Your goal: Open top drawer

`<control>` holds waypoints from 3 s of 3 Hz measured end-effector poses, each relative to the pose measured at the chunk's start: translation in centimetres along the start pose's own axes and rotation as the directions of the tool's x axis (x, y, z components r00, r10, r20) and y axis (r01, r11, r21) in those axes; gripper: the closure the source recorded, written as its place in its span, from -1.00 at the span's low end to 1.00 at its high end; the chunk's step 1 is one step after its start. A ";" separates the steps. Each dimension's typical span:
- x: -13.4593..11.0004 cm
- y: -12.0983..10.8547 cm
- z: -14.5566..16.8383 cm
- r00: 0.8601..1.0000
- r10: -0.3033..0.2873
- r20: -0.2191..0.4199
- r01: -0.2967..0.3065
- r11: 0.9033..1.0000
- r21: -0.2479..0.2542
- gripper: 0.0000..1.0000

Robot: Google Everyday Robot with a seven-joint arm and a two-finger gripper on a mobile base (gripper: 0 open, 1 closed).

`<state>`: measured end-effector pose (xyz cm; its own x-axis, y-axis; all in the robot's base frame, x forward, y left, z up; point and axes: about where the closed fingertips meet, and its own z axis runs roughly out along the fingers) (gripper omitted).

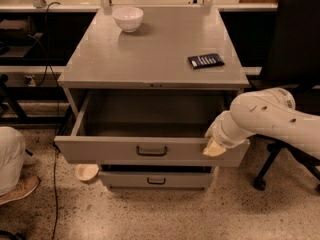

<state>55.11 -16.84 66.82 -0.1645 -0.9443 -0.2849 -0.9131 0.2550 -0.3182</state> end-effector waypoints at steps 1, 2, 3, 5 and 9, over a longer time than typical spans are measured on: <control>0.0 0.0 0.0 1.000 0.000 0.000 0.000 1.000 0.000 1.00; 1.4 3.2 -0.7 1.000 0.030 0.001 -0.030 1.000 0.000 1.00; 2.1 5.1 -1.0 0.999 0.049 0.005 -0.049 0.999 0.001 0.70; 2.9 7.4 -1.5 0.998 0.062 0.010 -0.063 0.998 0.009 1.00; 2.7 7.4 -1.8 0.998 0.059 0.009 -0.059 0.998 0.011 -0.23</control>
Offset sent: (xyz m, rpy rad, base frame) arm -0.1590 -0.0309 -0.0370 0.0600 0.0271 -0.1261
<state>47.21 -17.83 65.33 -0.2148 -0.9256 -0.3117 -0.8974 0.3130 -0.3110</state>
